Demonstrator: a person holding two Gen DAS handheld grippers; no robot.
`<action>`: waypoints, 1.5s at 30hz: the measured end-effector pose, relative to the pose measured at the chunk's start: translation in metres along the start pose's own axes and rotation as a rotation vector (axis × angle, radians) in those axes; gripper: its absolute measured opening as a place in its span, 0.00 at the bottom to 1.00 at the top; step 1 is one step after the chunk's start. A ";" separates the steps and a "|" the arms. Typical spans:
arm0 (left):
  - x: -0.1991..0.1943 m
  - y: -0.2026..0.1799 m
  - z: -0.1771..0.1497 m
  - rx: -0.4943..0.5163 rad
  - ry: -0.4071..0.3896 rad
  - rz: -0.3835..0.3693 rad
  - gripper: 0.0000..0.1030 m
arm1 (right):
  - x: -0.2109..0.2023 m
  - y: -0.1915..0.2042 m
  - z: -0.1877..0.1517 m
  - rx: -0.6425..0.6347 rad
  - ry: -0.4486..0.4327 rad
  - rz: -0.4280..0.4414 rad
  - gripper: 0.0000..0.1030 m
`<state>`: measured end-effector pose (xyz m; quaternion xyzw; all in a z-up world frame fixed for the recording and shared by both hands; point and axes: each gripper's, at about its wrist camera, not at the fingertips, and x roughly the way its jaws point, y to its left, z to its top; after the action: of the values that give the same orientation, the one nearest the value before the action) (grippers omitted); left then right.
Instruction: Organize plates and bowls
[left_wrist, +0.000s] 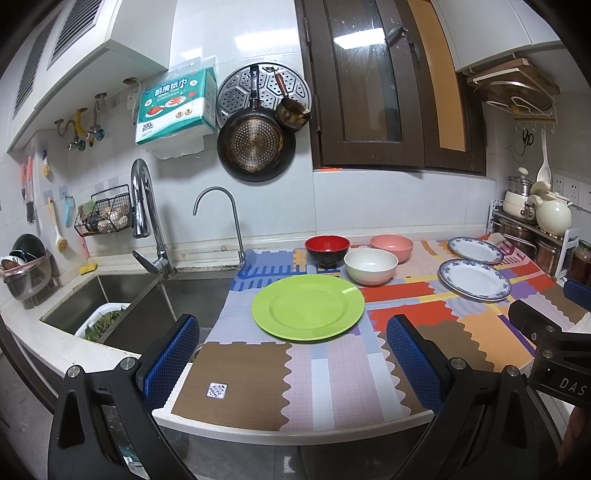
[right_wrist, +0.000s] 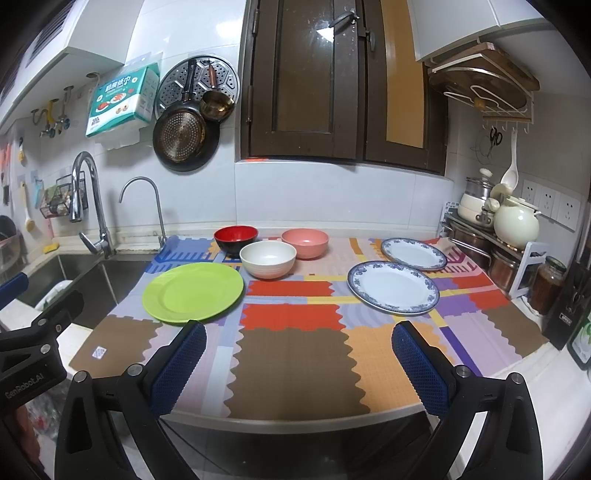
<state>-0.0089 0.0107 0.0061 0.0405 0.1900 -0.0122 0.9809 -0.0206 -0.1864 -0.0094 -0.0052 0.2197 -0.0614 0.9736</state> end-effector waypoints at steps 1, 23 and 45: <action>0.000 0.000 0.000 0.000 0.000 0.000 1.00 | 0.000 0.000 0.000 0.000 0.000 -0.001 0.99; 0.000 -0.014 0.003 0.005 0.007 0.003 1.00 | -0.002 -0.001 -0.002 0.001 0.002 0.001 0.99; 0.048 -0.052 0.005 -0.063 0.106 0.204 1.00 | 0.087 -0.040 0.017 -0.077 0.087 0.224 0.99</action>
<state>0.0356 -0.0419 -0.0111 0.0294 0.2366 0.0957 0.9664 0.0593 -0.2373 -0.0300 -0.0153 0.2632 0.0562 0.9630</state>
